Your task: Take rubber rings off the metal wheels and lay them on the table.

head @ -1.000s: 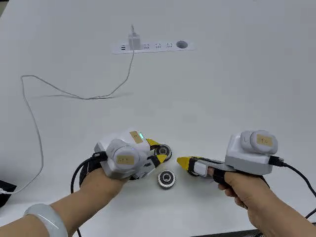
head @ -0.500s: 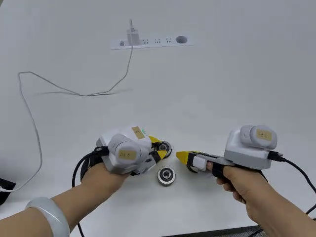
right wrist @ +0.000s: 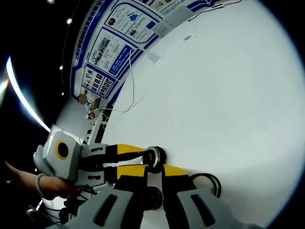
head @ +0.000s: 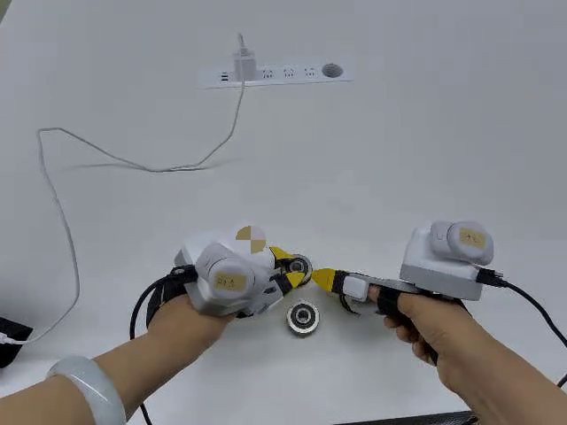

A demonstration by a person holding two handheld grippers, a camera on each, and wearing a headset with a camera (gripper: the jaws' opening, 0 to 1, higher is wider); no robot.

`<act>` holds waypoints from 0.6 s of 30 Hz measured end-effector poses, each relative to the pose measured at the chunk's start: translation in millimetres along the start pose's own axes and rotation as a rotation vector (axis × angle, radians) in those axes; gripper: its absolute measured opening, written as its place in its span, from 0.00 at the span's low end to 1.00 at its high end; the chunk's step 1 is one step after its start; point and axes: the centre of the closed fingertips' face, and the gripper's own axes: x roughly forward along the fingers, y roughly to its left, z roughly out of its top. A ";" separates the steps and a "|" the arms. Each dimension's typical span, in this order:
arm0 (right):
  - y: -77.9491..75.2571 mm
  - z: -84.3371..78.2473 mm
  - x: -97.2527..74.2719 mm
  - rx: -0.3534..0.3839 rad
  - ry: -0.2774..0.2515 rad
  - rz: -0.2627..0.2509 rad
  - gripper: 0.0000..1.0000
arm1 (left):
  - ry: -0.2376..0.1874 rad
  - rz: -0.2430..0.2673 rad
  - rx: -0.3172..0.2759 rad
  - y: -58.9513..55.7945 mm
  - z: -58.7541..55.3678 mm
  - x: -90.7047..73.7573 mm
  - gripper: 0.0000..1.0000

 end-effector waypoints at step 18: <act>-5.5 -2.8 10.0 0.122 0.016 0.031 0.20 | -0.007 0.001 -0.007 0.1 0.5 0.2 0.14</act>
